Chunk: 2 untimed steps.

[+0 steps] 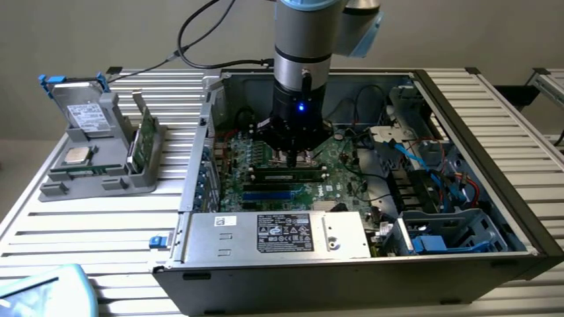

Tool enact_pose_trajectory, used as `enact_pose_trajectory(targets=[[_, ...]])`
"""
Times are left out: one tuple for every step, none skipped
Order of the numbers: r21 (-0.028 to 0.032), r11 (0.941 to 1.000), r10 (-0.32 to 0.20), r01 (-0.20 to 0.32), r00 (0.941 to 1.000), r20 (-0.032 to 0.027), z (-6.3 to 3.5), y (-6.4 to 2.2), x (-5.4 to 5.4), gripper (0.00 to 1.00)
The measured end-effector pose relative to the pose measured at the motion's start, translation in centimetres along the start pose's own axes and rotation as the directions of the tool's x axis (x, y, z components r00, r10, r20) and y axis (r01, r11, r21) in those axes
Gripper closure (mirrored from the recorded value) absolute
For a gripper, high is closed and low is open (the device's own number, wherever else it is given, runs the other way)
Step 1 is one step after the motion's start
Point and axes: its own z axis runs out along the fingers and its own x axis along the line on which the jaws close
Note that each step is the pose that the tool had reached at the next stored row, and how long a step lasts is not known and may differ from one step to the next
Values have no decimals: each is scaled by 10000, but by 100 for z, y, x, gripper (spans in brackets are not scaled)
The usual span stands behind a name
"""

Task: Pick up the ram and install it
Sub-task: 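Press down the ram until it locks into place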

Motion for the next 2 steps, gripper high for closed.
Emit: enact_pose_trajectory(targets=[[1, 10000, 0, 0, 10000, 0, 0, 0, 0, 89], [0, 10000, 0, 0, 10000, 0, 0, 0, 0, 89]])
